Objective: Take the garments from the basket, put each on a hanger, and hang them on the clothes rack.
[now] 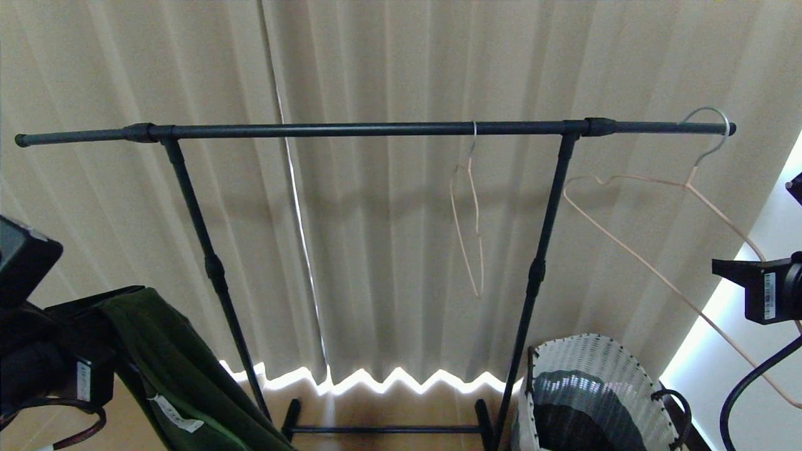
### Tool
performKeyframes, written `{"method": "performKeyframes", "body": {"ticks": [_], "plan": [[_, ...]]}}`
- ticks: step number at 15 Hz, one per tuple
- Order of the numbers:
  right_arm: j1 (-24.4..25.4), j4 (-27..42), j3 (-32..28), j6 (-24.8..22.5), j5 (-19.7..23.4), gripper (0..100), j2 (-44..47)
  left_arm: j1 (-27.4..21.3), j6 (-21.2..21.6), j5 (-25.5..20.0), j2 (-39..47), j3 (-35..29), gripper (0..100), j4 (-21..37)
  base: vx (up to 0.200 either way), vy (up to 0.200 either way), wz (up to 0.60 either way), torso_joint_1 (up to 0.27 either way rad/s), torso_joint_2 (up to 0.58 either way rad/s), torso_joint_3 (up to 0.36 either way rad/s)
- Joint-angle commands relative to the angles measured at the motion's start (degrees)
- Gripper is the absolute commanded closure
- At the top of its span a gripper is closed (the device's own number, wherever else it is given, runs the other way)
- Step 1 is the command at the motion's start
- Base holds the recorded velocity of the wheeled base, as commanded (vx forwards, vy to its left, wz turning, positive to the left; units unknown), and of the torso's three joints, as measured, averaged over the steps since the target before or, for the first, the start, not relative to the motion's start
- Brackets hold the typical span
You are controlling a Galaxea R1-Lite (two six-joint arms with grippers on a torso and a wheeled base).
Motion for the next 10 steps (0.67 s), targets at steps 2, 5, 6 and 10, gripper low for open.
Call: {"method": "performKeyframes", "body": {"ticks": [2,5,6,10], "plan": [[0.6,-0.1,1.1,0.3,2.3,100,-1.1,-0.1,0.0,0.0,1.7,-0.6,100,-0.1,0.000,0.000,0.00,0.000,0.00,0.000],[4.3,-2.6,1.0,0.4,5.1,100,-3.0,-0.1,-0.5,0.3,7.2,-4.7,100,-3.7,0.000,0.000,0.00,0.000,0.00,0.000],[6.3,-4.3,1.0,0.8,5.5,100,-3.1,-0.1,-0.5,0.7,9.0,-7.0,100,-4.5,0.000,0.000,0.00,0.000,0.00,0.000],[17.7,-6.9,1.0,7.0,6.6,100,-2.7,-0.4,-2.2,6.8,17.4,-17.0,100,-4.3,0.000,0.000,0.00,0.000,0.00,0.000]]}}
